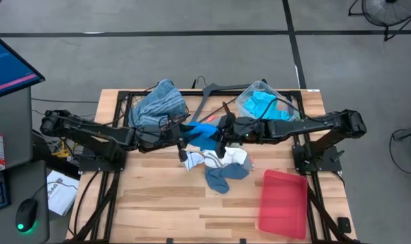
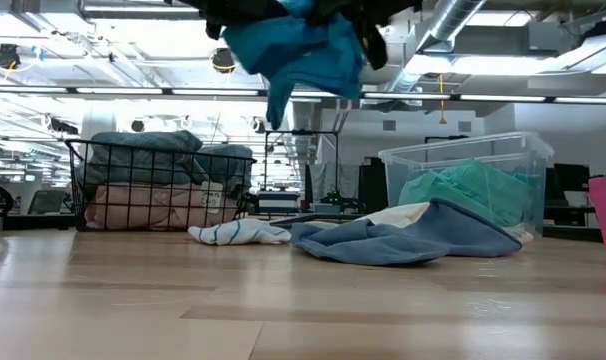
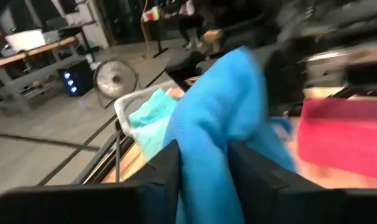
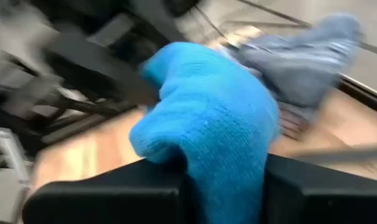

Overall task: Pick & Place Cloths
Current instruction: Put the blue shorts into the transparent bin

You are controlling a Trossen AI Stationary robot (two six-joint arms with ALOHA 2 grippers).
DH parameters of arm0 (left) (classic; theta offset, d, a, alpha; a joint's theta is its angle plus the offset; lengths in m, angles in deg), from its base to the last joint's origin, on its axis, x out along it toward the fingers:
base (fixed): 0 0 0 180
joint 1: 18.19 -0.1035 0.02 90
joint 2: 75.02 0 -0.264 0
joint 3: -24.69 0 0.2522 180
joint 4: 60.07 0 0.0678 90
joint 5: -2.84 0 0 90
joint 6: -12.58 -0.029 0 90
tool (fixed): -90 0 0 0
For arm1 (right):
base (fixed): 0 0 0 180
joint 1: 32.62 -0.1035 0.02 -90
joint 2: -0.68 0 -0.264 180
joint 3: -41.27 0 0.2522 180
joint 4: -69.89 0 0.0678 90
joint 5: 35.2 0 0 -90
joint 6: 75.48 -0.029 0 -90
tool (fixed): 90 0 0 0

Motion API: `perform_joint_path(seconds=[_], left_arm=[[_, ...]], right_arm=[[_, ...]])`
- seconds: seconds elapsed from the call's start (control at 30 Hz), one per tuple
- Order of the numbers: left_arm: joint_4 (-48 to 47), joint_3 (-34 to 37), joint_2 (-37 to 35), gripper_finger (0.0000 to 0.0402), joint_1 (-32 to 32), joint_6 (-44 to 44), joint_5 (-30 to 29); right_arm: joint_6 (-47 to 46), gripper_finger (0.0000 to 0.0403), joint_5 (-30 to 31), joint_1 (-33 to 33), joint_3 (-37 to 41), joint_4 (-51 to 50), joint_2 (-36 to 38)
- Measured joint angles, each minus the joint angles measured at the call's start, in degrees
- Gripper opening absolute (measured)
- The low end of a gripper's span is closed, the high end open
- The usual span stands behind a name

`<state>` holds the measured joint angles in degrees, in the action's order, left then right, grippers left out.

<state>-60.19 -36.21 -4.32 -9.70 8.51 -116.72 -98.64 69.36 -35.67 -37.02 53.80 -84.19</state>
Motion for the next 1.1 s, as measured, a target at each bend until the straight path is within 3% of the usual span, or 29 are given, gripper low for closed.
perform_joint_path(seconds=[0.2,0.37,0.6,0.83,0.97,1.1], left_arm=[[-2.74,0.0,-5.8,0.0189,0.09,-0.07,0.91],[-2.76,0.0,-10.77,0.0235,0.07,-0.12,0.55],[-2.8,0.0,-14.28,0.0249,0.07,-0.16,-0.67],[-3.32,0.0,-14.43,0.025,0.07,-0.18,-0.96],[-3.71,0.0,-14.43,0.025,0.07,-0.18,-0.94],[-3.9,0.0,-14.43,0.025,0.07,-0.18,-0.94]], right_arm=[[-1.45,0.0035,10.49,2.5,-6.09,-19.55,4.2],[-3.47,0.0035,19.88,8.02,-10.57,-37.17,8.34],[-14.67,0.0035,20.42,19.71,-11.15,-57.62,11.96],[-22.8,0.0035,16.22,28.06,-6.72,-58.64,10.95],[-23.57,0.0035,14.8,31.97,0.56,-56.36,10.95],[-20.67,0.0035,8.87,35.65,6.82,-50.76,10.95]])
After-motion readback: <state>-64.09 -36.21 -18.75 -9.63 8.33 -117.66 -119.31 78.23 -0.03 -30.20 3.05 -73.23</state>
